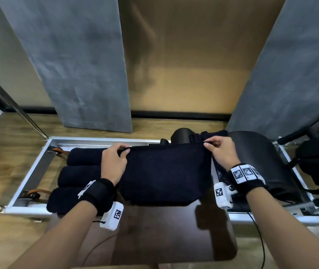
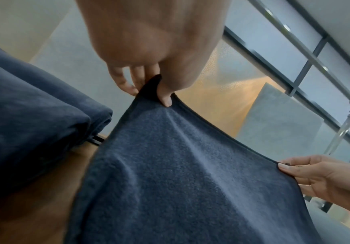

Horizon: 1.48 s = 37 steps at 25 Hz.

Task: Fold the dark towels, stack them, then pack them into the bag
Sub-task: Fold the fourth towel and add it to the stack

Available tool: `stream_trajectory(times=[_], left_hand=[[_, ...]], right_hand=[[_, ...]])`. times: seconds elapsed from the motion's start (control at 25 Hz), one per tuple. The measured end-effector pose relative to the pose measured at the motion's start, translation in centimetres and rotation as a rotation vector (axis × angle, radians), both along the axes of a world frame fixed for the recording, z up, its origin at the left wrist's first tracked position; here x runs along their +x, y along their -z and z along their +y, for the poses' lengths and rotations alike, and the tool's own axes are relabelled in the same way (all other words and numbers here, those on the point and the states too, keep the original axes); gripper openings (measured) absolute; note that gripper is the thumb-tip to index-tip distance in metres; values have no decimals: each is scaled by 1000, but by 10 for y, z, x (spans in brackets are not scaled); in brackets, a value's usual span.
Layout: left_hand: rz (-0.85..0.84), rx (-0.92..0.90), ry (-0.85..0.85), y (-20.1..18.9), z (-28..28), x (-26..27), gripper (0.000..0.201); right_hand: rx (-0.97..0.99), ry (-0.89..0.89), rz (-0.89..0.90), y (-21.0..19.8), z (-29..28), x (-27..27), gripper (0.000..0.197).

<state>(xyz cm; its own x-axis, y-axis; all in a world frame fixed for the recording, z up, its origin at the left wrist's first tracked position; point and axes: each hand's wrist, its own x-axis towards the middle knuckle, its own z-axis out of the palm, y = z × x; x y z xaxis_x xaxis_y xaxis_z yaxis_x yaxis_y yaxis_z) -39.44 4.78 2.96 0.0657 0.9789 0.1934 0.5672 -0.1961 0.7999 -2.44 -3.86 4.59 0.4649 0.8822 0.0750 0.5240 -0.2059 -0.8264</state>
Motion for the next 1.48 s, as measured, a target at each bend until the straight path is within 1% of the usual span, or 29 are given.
stream_trajectory(times=[0.12,0.24,0.32,0.4,0.52,0.56,0.64,0.72,0.84,0.88,0.96,1.04,1.08,1.16,1.24,1.28,1.4,1.44,1.48], left_hand=[[308,-38,-62,9,29,12,11],[504,-105,-12,18,50,19,9],[606,-158,27,25,61,23,12],[667,-184,53,30,69,27,15],[737,-174,87,33,75,29,12],[739,-172,97,34,77,29,10],[727,-178,108,34,78,29,12],[746,-189,133,34,77,30,15],[818,-174,196,35,74,30,12],[831,-167,205,34,73,30,13],[811,-151,206,31,68,30,19],[718,-88,184,24,62,29,29],[651,-50,159,17,59,27,31],[504,21,103,1,53,20,24],[366,94,63,-18,41,9,13],[322,127,50,-29,32,3,10],[242,194,17,-60,2,-17,10],[191,198,15,-70,-8,-22,12],[89,175,23,-78,-15,-25,14]], right_hand=[[-128,8,-51,22,35,8,4],[-268,2,-94,48,52,13,5],[-313,-3,-123,62,59,14,5],[-314,1,-136,72,63,14,4],[-324,21,-126,78,65,12,17],[-333,29,-113,79,65,13,19],[-344,34,-93,80,65,13,18],[-343,36,-93,78,64,12,14],[-343,46,-86,75,58,11,23],[-339,51,-73,73,55,10,22],[-316,64,-43,65,49,11,17],[-260,68,-6,52,43,14,15],[-214,66,21,44,38,16,13],[-98,42,86,24,28,20,12],[1,-5,133,1,10,21,19],[38,-29,134,-10,0,20,21],[101,-60,129,-47,-32,11,18],[125,-53,139,-60,-43,7,15],[163,-37,150,-72,-51,4,13]])
